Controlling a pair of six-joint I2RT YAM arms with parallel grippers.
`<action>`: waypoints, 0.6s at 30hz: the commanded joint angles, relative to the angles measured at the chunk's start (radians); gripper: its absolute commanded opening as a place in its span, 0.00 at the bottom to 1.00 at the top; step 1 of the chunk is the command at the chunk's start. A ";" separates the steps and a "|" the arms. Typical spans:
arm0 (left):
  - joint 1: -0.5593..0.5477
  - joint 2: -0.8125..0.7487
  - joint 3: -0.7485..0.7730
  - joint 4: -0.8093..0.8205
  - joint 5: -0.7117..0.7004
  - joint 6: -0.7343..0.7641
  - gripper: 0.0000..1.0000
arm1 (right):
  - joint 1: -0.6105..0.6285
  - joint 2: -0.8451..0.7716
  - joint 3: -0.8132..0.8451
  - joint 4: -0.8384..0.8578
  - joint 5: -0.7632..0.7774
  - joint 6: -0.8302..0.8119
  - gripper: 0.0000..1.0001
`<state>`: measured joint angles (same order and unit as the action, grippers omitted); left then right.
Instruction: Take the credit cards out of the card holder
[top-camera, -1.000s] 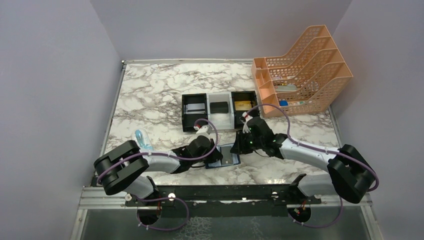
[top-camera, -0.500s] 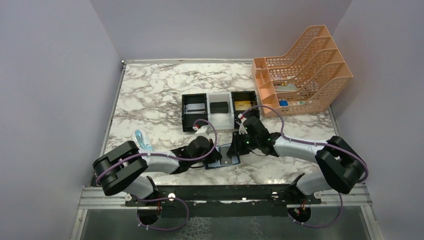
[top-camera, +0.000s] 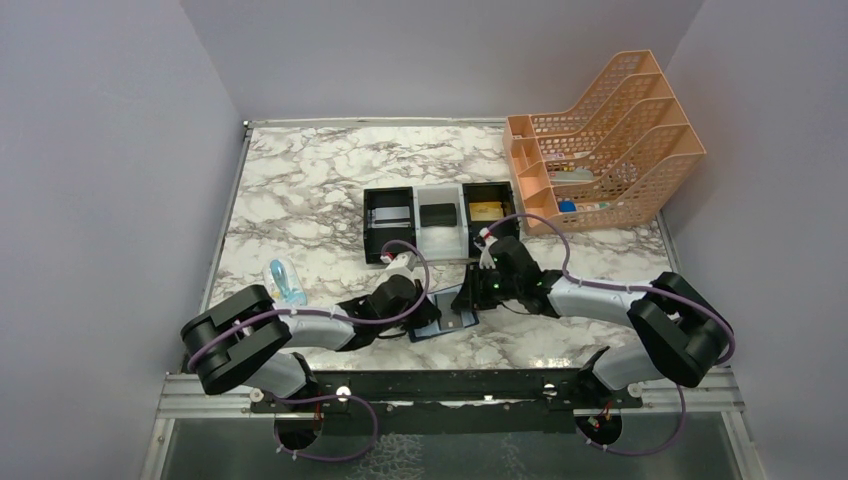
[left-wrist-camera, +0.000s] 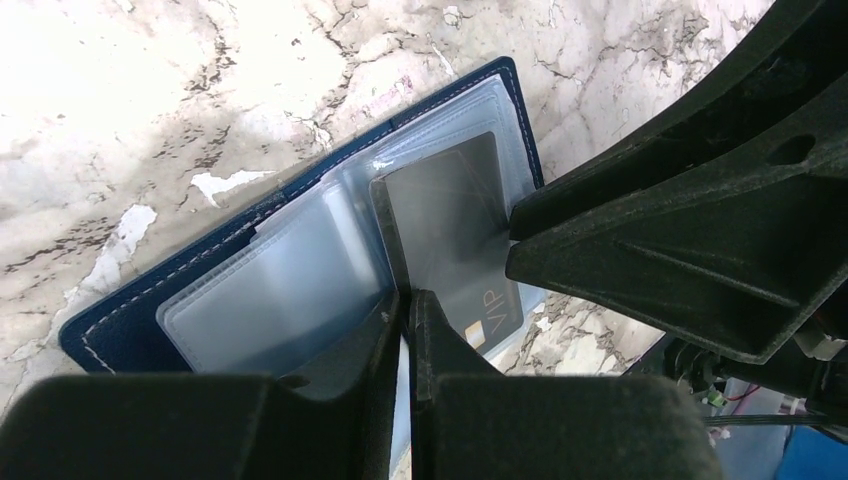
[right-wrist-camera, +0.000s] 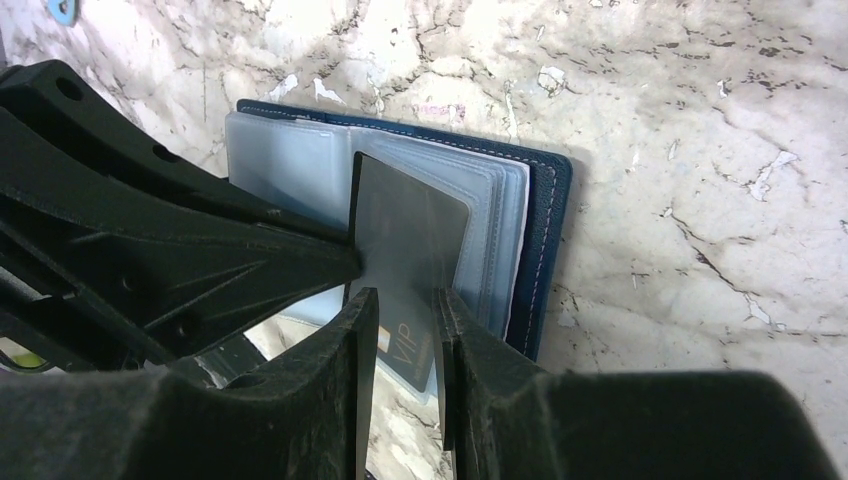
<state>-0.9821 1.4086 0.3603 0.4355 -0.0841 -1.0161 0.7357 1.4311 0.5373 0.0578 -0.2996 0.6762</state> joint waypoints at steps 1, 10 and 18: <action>-0.006 -0.019 -0.036 0.005 -0.037 -0.028 0.04 | 0.007 0.029 -0.056 -0.047 0.052 0.009 0.28; -0.006 -0.078 -0.081 0.005 -0.063 -0.053 0.00 | 0.008 0.023 -0.052 -0.070 0.095 -0.005 0.28; -0.006 -0.115 -0.110 0.004 -0.077 -0.058 0.00 | 0.008 0.031 -0.043 -0.074 0.102 -0.012 0.28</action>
<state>-0.9840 1.3087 0.2707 0.4652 -0.1215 -1.0721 0.7429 1.4277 0.5194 0.0902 -0.2871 0.6945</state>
